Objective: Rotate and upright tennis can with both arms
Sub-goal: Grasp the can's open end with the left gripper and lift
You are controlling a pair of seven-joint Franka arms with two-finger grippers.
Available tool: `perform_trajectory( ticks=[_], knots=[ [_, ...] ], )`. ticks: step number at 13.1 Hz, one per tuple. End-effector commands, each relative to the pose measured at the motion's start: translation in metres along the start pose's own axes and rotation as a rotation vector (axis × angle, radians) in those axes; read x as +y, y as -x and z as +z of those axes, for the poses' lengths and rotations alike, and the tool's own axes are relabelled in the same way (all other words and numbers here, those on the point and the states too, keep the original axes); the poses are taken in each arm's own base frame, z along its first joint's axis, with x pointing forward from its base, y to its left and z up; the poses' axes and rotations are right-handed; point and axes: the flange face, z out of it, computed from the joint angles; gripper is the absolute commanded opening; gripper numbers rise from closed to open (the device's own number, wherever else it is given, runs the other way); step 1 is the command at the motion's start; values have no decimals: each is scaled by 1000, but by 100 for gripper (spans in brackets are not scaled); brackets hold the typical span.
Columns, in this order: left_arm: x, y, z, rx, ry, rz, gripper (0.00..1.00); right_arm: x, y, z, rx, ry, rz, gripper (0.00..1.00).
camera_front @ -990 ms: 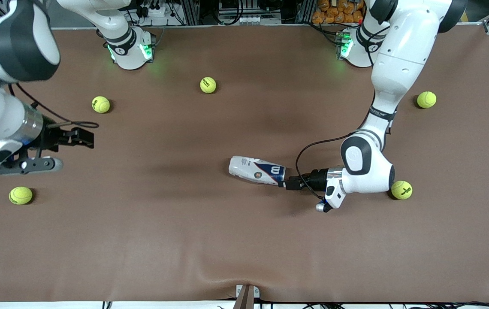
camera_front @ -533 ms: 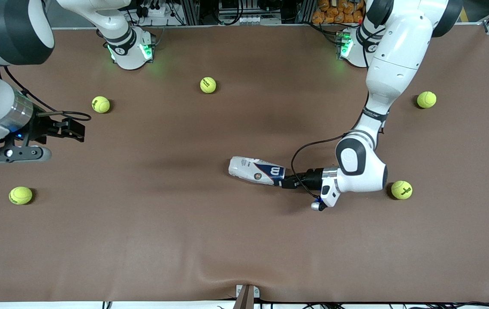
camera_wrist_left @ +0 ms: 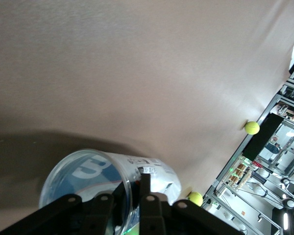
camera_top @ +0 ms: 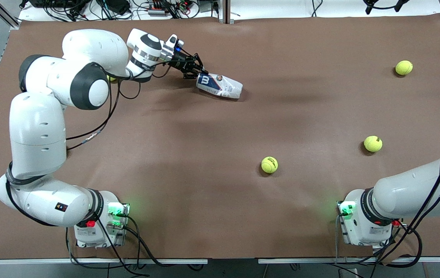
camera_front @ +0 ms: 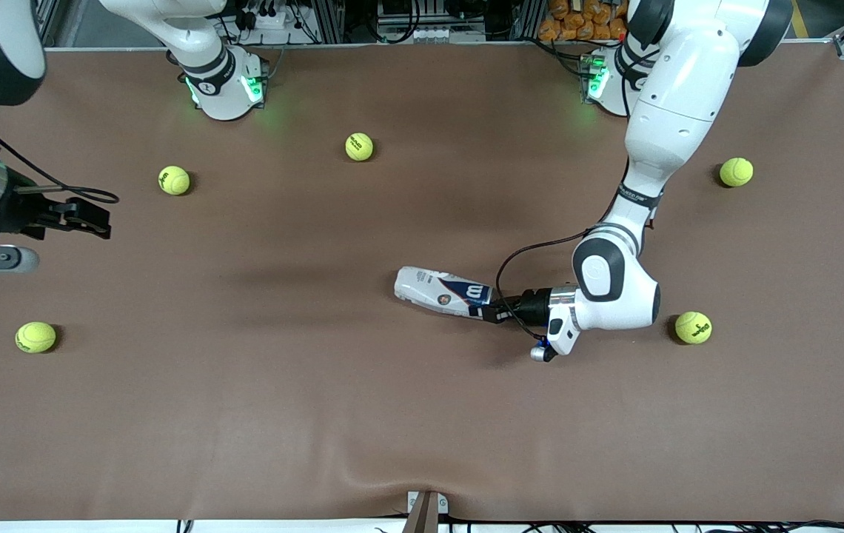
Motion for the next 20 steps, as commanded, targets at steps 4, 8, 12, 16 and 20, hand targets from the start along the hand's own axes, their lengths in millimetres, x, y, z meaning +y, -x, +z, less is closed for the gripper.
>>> perform_trajectory(
  ticks=[4, 8, 12, 16, 20],
  knots=[
    [55, 9, -36, 53, 18, 91, 0, 29, 30, -3, 10, -58, -35, 100],
    [124, 34, -63, 106, -168, 180, 0, 28, 30, -15, 29, -61, -25, 100],
    [179, 69, -46, 186, -384, 254, 0, 42, 41, -38, 14, -63, 47, 100],
    [213, 100, -23, 273, -556, 375, 0, 43, 49, -44, -27, -66, 37, 100],
    [238, 142, 20, 367, -677, 563, 0, 41, 46, -45, -7, -60, 64, 100]
  ],
)
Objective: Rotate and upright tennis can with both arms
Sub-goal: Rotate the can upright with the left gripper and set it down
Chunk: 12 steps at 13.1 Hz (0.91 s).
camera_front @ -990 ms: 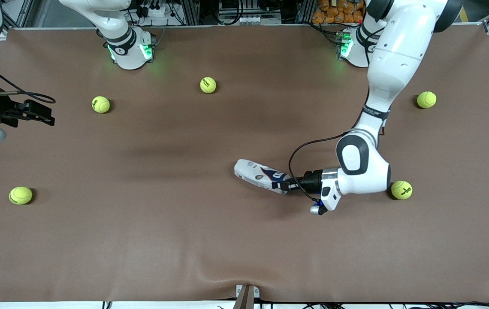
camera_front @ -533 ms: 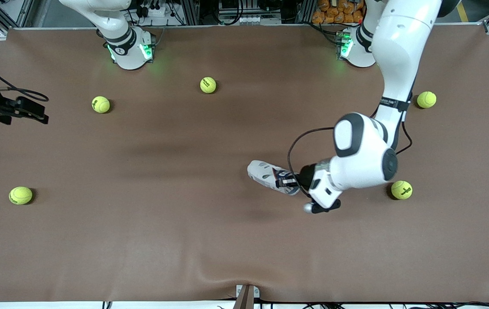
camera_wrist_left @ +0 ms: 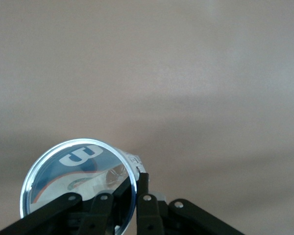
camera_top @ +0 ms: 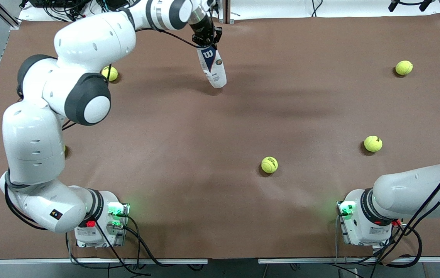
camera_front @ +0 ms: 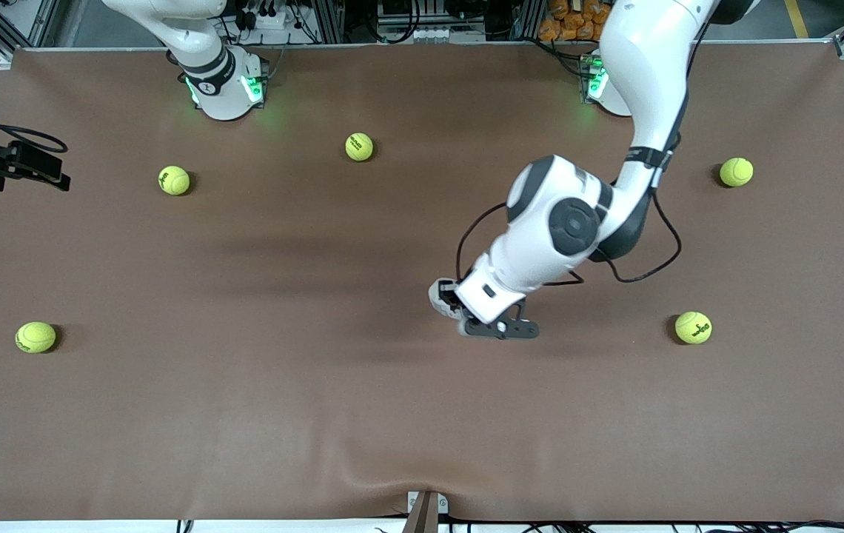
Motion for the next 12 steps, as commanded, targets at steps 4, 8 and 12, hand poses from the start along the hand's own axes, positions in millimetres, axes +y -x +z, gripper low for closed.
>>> perform_trajectory(
  ticks=[4, 8, 12],
  knots=[
    [79, 45, 25, 185, -150, 249, 0, 18, 0, -4, 15, -17, 65, 100],
    [100, 69, 55, 210, -200, 363, 0, 12, 0, -5, 16, -10, 54, 100],
    [96, 69, 63, 206, -219, 377, 96, 10, 2, -8, 22, 0, 52, 100]
  ],
)
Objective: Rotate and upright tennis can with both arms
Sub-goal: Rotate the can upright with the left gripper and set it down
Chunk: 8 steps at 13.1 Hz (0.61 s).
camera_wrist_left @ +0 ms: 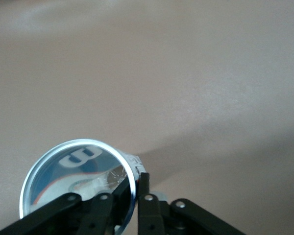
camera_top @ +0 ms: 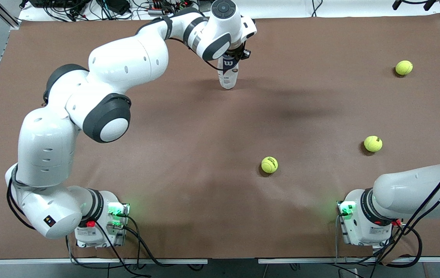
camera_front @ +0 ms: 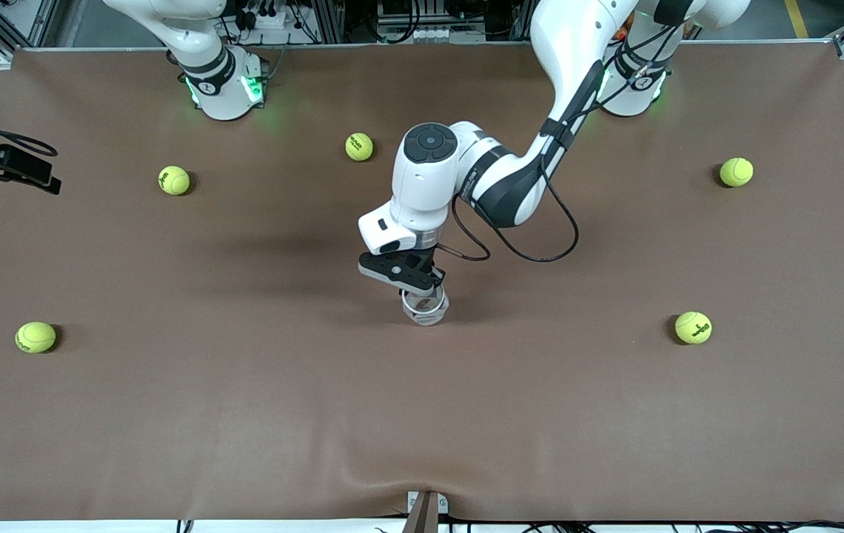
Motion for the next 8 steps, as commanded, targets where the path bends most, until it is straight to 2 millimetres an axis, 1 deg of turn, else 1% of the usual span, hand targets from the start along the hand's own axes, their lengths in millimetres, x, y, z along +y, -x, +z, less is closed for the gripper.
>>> perform_trajectory(
  ticks=[1, 3, 5, 7, 8],
  knots=[
    [-6, -3, 5, 13, -25, 8, 100, -6, 3, -6, 13, 7, 6, 100],
    [-7, -4, 3, 15, -22, 2, 100, -6, 4, -8, 16, 4, 5, 100],
    [-6, -7, -6, 27, -16, -2, 100, -8, 4, -8, 16, 8, 0, 100],
    [-10, -13, -19, 45, -12, -7, 100, -14, 5, -8, 16, 13, -10, 100],
    [-10, -16, -29, 58, -7, -9, 100, -12, 5, -8, 16, 12, -7, 100]
  ],
)
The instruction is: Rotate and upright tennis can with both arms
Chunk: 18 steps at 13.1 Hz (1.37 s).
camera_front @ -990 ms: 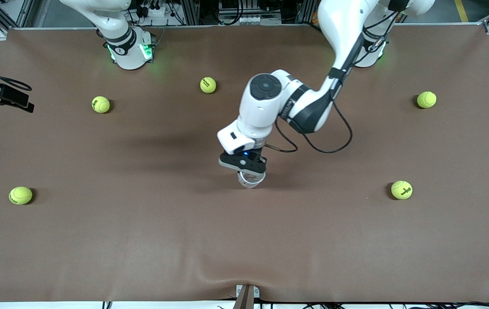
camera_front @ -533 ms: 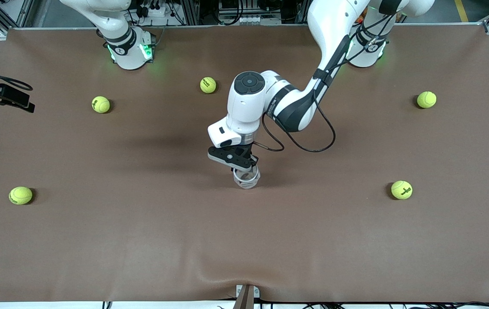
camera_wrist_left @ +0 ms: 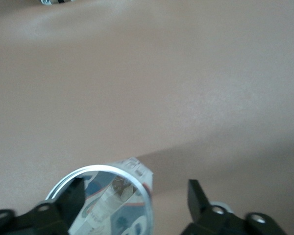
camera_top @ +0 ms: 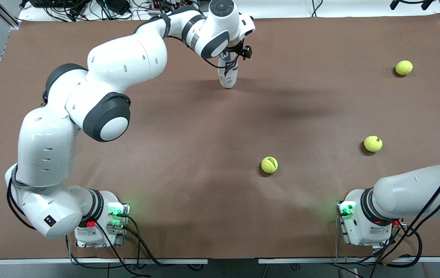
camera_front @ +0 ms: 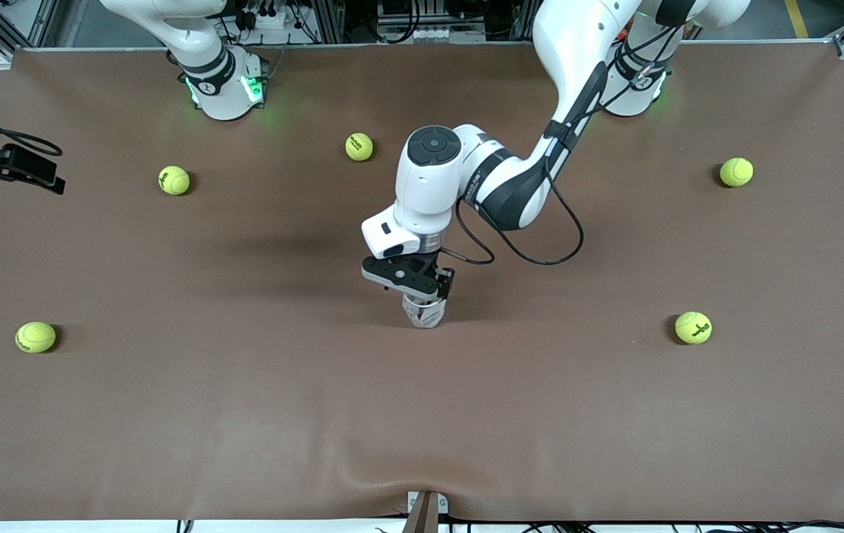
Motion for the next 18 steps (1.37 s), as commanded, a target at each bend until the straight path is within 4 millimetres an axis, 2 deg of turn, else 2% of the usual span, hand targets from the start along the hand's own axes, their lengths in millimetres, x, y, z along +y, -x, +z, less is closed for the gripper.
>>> perform_trajectory(
  ticks=[1, 3, 7, 10, 13, 15, 18],
  knots=[
    [-11, -13, -27, 43, -7, -13, 100, -1, 3, -6, 15, 4, 10, 100],
    [-30, -28, -58, 68, -3, -45, 100, 3, 3, -6, 15, -3, 16, 100],
    [-90, -51, -124, 60, -43, -128, 100, -4, 3, -6, 12, 0, 4, 100],
    [-152, -59, -175, 26, -92, -206, 100, -5, 1, -6, 24, 0, 3, 100],
    [-222, -61, -220, 0, -138, -304, 100, -5, 1, -6, 24, 1, 3, 100],
    [-272, -57, -247, -28, -172, -376, 100, -4, 1, -6, 28, 2, 5, 100],
    [-334, -38, -274, -134, -189, -459, 100, -1, -1, -8, 43, -5, 11, 100]
  ],
)
